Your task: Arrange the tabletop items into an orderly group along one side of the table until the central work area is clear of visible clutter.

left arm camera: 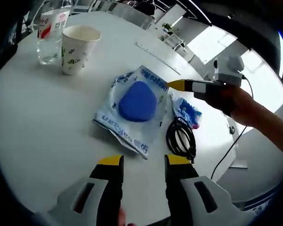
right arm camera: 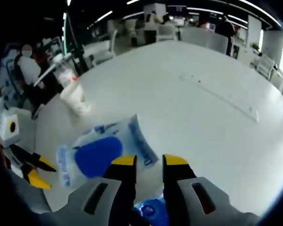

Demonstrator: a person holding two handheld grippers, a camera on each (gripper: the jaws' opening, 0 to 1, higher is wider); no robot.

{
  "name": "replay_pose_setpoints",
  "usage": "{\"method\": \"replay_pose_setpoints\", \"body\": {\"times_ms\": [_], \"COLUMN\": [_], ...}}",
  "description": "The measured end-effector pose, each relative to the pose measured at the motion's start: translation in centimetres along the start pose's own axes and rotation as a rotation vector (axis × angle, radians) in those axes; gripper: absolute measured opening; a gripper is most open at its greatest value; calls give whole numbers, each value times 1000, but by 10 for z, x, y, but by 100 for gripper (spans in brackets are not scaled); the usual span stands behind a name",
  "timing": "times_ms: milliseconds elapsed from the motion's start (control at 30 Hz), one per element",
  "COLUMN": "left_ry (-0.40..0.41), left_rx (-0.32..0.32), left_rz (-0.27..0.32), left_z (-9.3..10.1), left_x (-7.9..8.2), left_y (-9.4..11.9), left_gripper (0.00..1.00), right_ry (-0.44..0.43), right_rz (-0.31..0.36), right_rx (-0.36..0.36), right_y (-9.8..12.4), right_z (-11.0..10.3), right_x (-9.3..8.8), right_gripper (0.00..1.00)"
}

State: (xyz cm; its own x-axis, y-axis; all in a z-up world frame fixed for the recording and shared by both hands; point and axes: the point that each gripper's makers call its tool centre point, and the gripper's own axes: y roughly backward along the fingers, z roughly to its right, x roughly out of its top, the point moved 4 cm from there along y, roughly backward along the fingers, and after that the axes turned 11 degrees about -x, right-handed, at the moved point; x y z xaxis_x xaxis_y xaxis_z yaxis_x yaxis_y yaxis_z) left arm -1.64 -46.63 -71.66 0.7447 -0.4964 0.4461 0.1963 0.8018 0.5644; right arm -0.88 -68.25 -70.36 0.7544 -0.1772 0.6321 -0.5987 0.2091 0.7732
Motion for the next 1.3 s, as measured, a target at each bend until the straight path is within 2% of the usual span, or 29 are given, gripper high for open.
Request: {"method": "replay_pose_setpoints", "body": {"times_ms": [233,333,433,500,533,567,700,900,1100,1200,1300], "left_ry": [14,14,44,55,51,25,50,63,30,27,17], "left_rx": [6,33,25,17,24,61,69,67,74,76,78], "left_rz": [2,-10,5,15,14,2,13,19,27,27,27], "left_z": [2,-1,-1,-1,-2,-7,-13,-16,-19,-22,-22], "left_x": [1,-1,-1,0,0,-1,-3,-3,2,4,5], "left_y": [-6,-8,-12,-15,-16,-16,-18,-15,-6,-2,2], "left_gripper": [30,27,25,23,19,15,4,1,0,0,0], "right_ry": [-20,-9,14,28,33,36,34,28,45,9,17], "right_rz": [4,-10,-13,-18,-16,-15,-17,-18,8,14,14], "right_rx": [7,14,6,-9,-14,-18,-5,0,24,37,44], "right_y": [-8,-15,-16,-15,-14,-13,-7,0,11,13,15], "right_z": [-2,-5,-7,-6,-5,-5,-6,-6,-10,-11,-16], "right_x": [7,5,4,3,3,3,-2,-7,-3,-4,-7], "right_gripper": [20,19,17,11,8,4,2,0,0,0,0]}}
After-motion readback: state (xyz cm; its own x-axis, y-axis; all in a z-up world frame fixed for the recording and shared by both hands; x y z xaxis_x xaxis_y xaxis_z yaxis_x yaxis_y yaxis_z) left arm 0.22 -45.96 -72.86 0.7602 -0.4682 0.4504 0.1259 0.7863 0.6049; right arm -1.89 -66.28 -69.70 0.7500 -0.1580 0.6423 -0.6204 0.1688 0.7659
